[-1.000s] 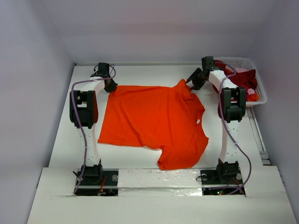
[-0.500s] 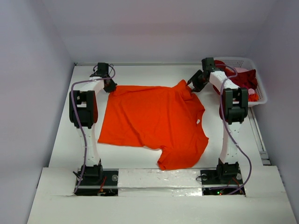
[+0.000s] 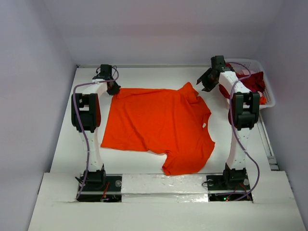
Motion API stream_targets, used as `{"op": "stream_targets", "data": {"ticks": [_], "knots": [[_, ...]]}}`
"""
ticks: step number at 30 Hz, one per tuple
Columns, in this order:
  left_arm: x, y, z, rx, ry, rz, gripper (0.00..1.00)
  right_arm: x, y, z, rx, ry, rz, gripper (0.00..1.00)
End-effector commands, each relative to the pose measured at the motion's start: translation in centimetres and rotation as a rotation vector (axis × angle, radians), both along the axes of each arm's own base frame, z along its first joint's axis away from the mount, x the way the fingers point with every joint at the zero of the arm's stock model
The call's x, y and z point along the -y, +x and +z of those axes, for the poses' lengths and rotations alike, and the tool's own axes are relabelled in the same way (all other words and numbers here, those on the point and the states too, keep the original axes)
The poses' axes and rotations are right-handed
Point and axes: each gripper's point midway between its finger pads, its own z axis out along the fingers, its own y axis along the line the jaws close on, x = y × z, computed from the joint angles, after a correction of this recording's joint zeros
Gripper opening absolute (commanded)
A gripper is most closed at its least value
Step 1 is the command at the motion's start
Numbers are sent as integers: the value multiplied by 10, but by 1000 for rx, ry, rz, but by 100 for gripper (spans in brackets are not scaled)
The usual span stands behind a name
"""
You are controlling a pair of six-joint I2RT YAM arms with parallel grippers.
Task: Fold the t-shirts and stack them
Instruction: Grap the side of the flattened tshirt furthest away from the robot with both arms
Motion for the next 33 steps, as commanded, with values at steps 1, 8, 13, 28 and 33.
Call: {"op": "stream_targets", "data": {"ticks": [1, 8, 13, 28, 33], "knots": [[-1, 14, 54, 109, -9, 1, 0, 13, 5, 38, 65, -40, -36, 55], [-1, 15, 57, 112, -12, -1, 0, 7, -2, 16, 13, 7, -58, 55], [-1, 15, 59, 117, -13, 1, 0, 2, -5, 8, -11, 41, -70, 55], [0, 15, 64, 123, -14, 0, 0, -18, -30, -33, -116, 133, -59, 54], [0, 15, 67, 129, -14, 0, 0, -28, -32, -35, -131, 167, -41, 54]]}}
